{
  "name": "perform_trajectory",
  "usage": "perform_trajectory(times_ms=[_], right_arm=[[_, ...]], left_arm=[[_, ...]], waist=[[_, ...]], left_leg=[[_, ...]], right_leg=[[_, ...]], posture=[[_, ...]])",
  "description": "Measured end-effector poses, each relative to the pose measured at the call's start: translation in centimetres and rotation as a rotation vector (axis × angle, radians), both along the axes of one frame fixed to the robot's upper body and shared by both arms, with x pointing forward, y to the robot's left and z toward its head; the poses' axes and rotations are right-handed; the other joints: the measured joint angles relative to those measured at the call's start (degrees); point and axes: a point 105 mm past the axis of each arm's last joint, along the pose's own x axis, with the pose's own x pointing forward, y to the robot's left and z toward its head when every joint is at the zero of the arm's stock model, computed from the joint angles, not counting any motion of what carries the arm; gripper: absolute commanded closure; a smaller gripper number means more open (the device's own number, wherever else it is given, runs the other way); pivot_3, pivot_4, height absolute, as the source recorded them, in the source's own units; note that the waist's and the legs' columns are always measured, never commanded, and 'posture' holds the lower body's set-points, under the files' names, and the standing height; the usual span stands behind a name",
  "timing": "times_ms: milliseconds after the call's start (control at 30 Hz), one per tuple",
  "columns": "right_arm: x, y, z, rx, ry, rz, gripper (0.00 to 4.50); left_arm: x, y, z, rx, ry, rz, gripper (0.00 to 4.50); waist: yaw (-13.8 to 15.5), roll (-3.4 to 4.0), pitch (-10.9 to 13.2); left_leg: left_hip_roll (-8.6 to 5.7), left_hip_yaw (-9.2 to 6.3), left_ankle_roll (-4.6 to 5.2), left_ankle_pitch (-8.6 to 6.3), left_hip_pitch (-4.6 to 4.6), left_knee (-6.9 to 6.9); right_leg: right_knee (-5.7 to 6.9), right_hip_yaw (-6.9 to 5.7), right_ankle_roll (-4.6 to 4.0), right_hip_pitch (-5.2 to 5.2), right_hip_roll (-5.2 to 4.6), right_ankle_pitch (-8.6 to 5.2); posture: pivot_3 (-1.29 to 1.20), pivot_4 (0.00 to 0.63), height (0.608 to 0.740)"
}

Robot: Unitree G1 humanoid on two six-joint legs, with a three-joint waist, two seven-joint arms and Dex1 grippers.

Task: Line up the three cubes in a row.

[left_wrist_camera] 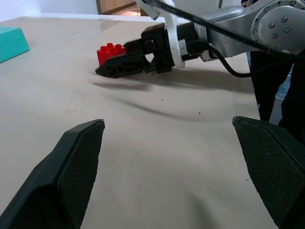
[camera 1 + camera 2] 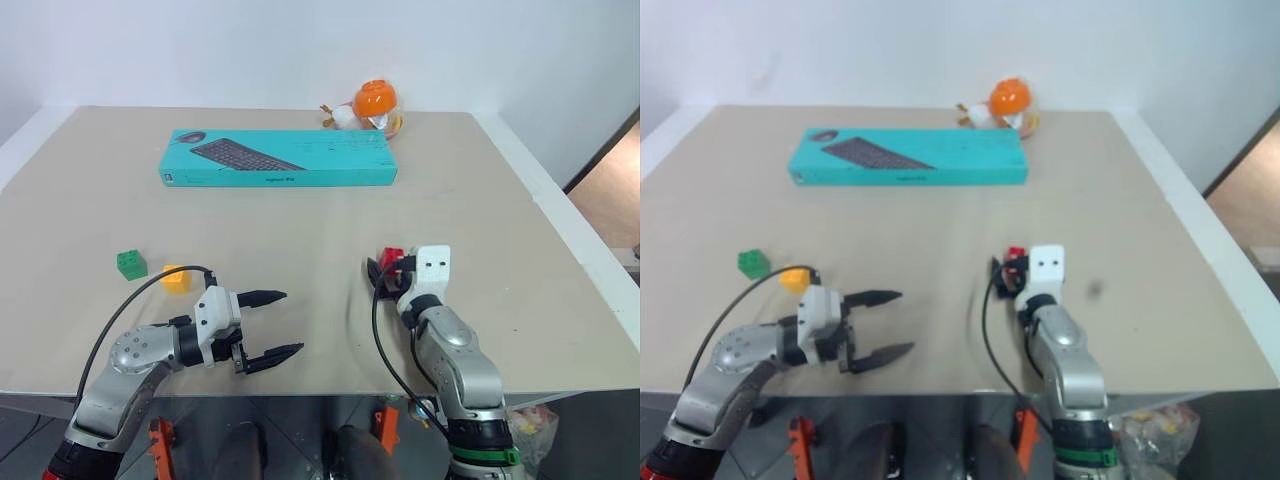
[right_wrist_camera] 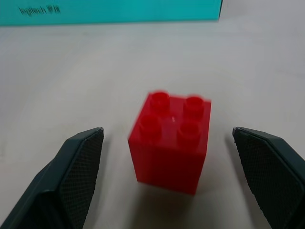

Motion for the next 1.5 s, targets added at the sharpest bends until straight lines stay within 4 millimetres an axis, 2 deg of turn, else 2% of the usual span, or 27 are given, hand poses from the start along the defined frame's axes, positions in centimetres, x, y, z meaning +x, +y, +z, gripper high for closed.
perform_trajectory(times_ms=[67, 167, 200, 267, 400, 533, 700, 833, 1100, 1300, 1500], right_arm=[[0.1, -0.4, 0.1, 0.010, -0.001, -0.019, 1.13], [0.2, -0.5, 0.1, 0.014, 0.002, -0.025, 2.32], [0.2, -0.5, 0.1, 0.016, 0.004, -0.024, 2.50], [0.2, -0.4, 0.0, 0.021, 0.005, -0.024, 3.23], [0.2, -0.3, 0.0, 0.008, 0.005, -0.016, 3.25], [-0.2, 0.5, 0.3, -0.022, -0.002, 0.082, 3.25], [-1.2, 2.5, 2.2, -0.154, -0.032, 0.459, 3.25], [-2.4, 5.1, 4.3, -0.253, -0.061, 0.860, 3.25], [-2.0, 7.2, 4.8, -0.335, 0.000, 1.282, 3.25], [-1.9, 8.3, 3.0, -0.374, 0.055, 1.434, 3.25], [-1.4, 9.1, 2.3, -0.389, 0.048, 1.463, 3.25]], left_arm=[[0.0, 0.0, 0.0, -0.001, 0.002, 0.005, 0.00], [0.1, 0.1, -0.1, -0.003, 0.002, 0.016, 0.00], [0.1, 0.1, -0.1, -0.003, 0.002, 0.017, 0.00], [0.1, 0.1, -0.1, -0.003, 0.003, 0.018, 0.00], [0.1, 0.1, -0.1, -0.004, 0.003, 0.021, 0.00], [0.2, 0.2, -0.2, -0.010, 0.010, 0.040, 0.00], [0.0, 0.7, -0.7, -0.007, 0.030, 0.068, 0.00], [-0.1, 1.1, -0.9, -0.004, 0.040, 0.079, 0.00], [-0.2, 2.4, -1.2, -0.016, 0.061, 0.143, 0.00], [-0.2, 3.5, -1.6, -0.017, 0.077, 0.217, 0.00], [-0.1, 4.1, -1.4, -0.025, 0.066, 0.281, 0.00]], waist=[[0.0, 0.00, 0.0], [0.0, 0.00, 0.0], [0.0, 0.00, 0.0], [0.0, 0.00, 0.0], [0.0, 0.01, 0.0], [0.0, 0.01, 0.0], [0.0, 0.04, 0.0], [0.0, 0.04, 0.0], [-0.1, 0.04, 0.0], [0.1, 0.05, 0.0], [0.1, 0.05, 0.0]], left_leg=[[0.00, -0.01, 0.00, 0.00, 0.00, 0.00], [0.01, -0.01, 0.00, 0.00, 0.00, 0.00], [0.01, -0.01, 0.00, 0.00, 0.00, 0.00], [0.01, -0.01, 0.00, 0.00, 0.00, 0.00], [0.00, 0.01, 0.00, 0.00, 0.00, 0.00], [0.01, 0.01, 0.00, 0.00, 0.00, 0.00], [0.00, 0.09, 0.02, 0.00, 0.03, 0.01], [0.02, 0.00, 0.02, 0.00, 0.06, 0.02], [0.03, 0.01, 0.05, -0.02, 0.03, 0.01], [0.04, 0.01, 0.08, -0.04, 0.00, 0.01], [0.05, 0.07, 0.07, -0.04, 0.03, 0.04]], right_leg=[[0.00, -0.01, 0.00, 0.00, 0.00, 0.00], [0.00, 0.00, 0.00, 0.00, 0.00, 0.00], [0.01, 0.00, 0.00, 0.00, 0.01, 0.00], [0.01, 0.00, 0.00, 0.00, 0.01, 0.00], [0.01, 0.01, 0.00, 0.00, 0.00, 0.00], [0.01, 0.01, 0.00, -0.01, 0.00, 0.00], [0.01, 0.00, -0.07, -0.02, 0.00, -0.04], [0.01, -0.02, -0.22, 0.02, 0.07, -0.09], [0.01, -0.02, -0.10, -0.01, 0.13, -0.01], [0.01, -0.03, -0.10, -0.02, 0.11, -0.03], [0.03, -0.03, -0.09, -0.01, 0.06, 0.02]], posture=[[0.00, 0.150, 0.740], [0.00, 0.150, 0.740], [0.00, 0.150, 0.740], [0.00, 0.150, 0.740], [0.00, 0.150, 0.740], [0.00, 0.150, 0.740], [0.00, 0.150, 0.740], [0.00, 0.150, 0.740], [0.00, 0.150, 0.740], [0.00, 0.150, 0.740], [0.00, 0.150, 0.740]])
